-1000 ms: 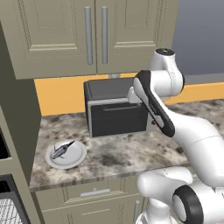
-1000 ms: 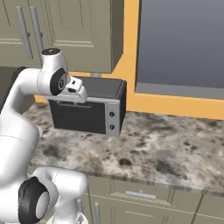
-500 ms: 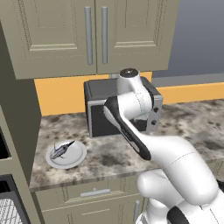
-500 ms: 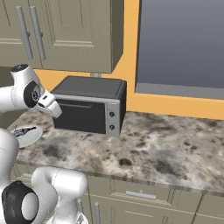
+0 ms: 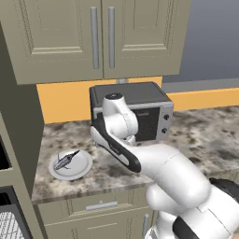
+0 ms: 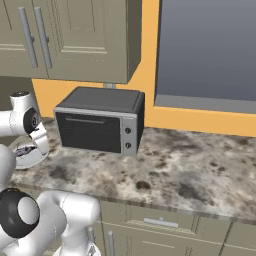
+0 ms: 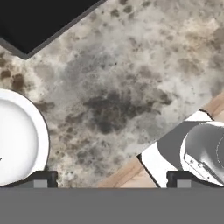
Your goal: Place the fish on the top rack of the oven, and slide the tray back inside. Close the oven door.
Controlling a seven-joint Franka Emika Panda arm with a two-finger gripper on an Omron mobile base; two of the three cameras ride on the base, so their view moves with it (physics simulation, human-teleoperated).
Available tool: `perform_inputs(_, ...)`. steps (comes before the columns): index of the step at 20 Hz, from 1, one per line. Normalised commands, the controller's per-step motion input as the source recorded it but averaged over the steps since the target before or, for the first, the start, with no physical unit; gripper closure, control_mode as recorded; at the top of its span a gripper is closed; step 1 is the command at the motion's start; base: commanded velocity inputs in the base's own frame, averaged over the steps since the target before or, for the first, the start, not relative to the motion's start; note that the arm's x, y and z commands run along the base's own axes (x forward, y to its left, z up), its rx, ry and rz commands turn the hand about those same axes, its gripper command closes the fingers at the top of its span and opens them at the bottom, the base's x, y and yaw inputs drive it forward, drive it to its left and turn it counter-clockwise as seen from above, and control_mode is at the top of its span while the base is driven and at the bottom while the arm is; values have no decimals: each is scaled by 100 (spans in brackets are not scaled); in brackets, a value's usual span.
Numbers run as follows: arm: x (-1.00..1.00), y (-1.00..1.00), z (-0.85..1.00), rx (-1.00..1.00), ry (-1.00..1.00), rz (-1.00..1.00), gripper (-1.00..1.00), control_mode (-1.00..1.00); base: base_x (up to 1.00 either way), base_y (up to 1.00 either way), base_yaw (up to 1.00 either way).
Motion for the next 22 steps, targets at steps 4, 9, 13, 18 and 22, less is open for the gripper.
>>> perform_inputs(4, 12, 79, -55, 14, 8, -18, -100, -100, 0, 0, 0)
perform_inputs(9, 27, 65, -23, 7, 0, -10, -100, -100, 0, 0, 0)
perform_inputs(13, 55, 45, -5, 0, 0, -11, -100, -100, 0, 0, 0)
perform_inputs(18, 72, 50, -17, 1, 2, -2, -100, -100, 0, 0, 0)
perform_inputs(22, 59, 61, -11, 0, 4, 0, -100, -100, 0, 0, 0)
